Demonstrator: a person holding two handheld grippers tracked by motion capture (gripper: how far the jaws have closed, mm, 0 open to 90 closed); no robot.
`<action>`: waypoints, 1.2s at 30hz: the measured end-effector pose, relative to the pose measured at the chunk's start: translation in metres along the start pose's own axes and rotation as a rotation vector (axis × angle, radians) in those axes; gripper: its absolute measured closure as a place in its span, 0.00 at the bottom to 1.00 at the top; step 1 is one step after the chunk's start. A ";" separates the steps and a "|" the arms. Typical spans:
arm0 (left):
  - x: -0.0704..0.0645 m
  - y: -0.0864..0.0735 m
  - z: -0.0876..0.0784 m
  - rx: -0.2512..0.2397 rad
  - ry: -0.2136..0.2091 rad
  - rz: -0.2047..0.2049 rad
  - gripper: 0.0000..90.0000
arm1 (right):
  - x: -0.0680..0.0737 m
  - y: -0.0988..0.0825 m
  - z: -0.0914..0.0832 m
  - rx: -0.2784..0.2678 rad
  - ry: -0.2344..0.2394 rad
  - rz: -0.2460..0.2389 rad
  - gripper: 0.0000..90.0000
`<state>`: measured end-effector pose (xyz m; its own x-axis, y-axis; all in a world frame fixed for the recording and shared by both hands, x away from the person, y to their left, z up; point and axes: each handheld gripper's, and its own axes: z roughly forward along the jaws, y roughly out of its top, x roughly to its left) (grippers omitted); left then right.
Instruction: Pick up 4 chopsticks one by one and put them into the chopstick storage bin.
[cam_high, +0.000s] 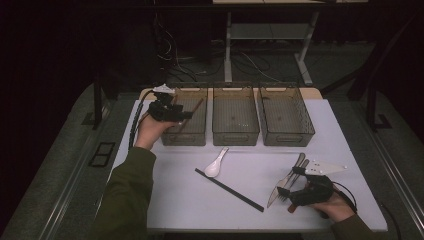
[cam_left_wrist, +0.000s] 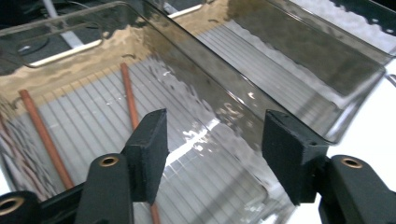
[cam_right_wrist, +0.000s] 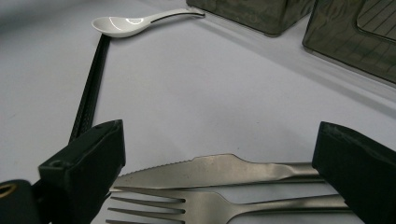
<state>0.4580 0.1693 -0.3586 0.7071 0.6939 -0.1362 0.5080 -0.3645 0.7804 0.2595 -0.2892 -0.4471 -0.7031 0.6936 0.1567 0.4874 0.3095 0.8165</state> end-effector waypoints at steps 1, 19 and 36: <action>-0.002 -0.001 -0.002 -0.002 -0.007 0.012 0.42 | 0.000 0.000 0.000 0.000 0.000 -0.001 0.03; -0.046 -0.022 -0.016 -0.028 -0.086 0.074 0.31 | 0.000 0.000 0.000 0.000 -0.002 0.001 0.03; -0.083 -0.059 -0.027 -0.063 -0.114 0.115 0.17 | 0.000 0.000 0.000 -0.003 -0.005 0.001 0.03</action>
<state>0.3557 0.1498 -0.3765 0.8116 0.5740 -0.1093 0.3915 -0.3953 0.8309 0.2595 -0.2895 -0.4468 -0.6999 0.6972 0.1549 0.4867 0.3068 0.8179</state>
